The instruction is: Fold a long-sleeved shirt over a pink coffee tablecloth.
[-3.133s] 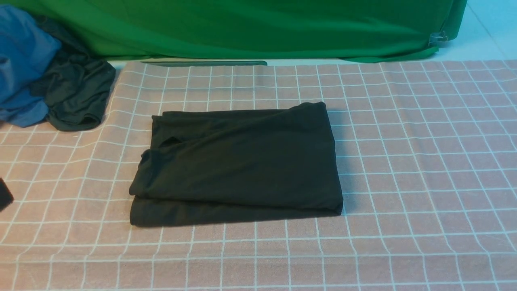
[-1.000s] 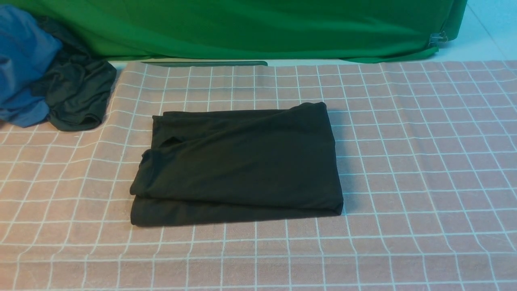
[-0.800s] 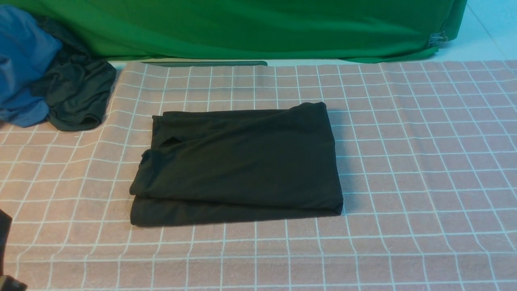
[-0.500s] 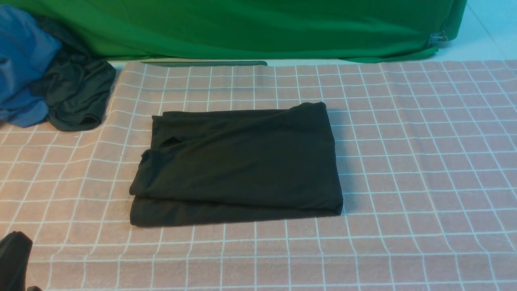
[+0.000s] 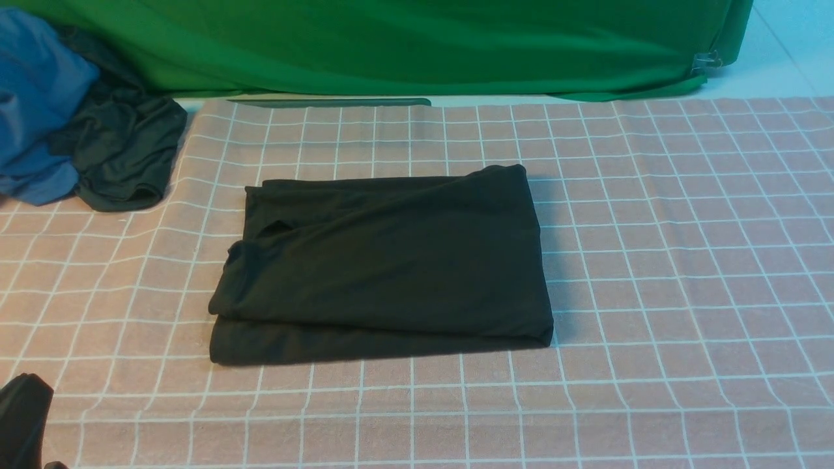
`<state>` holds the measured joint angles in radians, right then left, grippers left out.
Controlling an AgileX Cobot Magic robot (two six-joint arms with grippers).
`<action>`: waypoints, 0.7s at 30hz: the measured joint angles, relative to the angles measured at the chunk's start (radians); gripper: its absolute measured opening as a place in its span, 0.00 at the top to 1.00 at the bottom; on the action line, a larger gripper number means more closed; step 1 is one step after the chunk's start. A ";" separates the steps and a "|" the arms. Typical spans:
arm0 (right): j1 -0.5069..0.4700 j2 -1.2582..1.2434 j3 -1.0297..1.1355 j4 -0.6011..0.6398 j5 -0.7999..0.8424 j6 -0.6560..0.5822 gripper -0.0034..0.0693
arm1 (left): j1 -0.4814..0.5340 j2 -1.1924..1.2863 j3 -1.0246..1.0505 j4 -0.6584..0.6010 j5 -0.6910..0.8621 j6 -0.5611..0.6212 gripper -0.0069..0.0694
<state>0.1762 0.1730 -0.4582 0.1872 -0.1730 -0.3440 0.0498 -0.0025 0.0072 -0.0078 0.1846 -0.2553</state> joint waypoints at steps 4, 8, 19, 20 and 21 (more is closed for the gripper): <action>0.000 0.000 0.000 0.000 0.000 0.000 0.63 | 0.000 0.000 0.000 0.000 0.000 0.001 0.89; 0.000 0.000 0.000 0.000 0.000 0.000 0.63 | 0.000 0.000 0.000 0.000 0.000 0.001 0.89; 0.000 0.000 0.000 0.000 0.037 -0.004 0.63 | 0.000 0.000 0.000 0.000 -0.001 0.004 0.89; 0.000 -0.001 0.000 0.000 0.072 -0.005 0.63 | 0.000 0.000 0.000 0.000 -0.001 0.004 0.89; 0.000 -0.004 0.001 0.000 0.107 -0.012 0.63 | 0.000 0.000 0.000 0.000 -0.001 0.004 0.89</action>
<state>0.1762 0.1695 -0.4572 0.1872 -0.0658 -0.3557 0.0498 -0.0025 0.0072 -0.0078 0.1837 -0.2510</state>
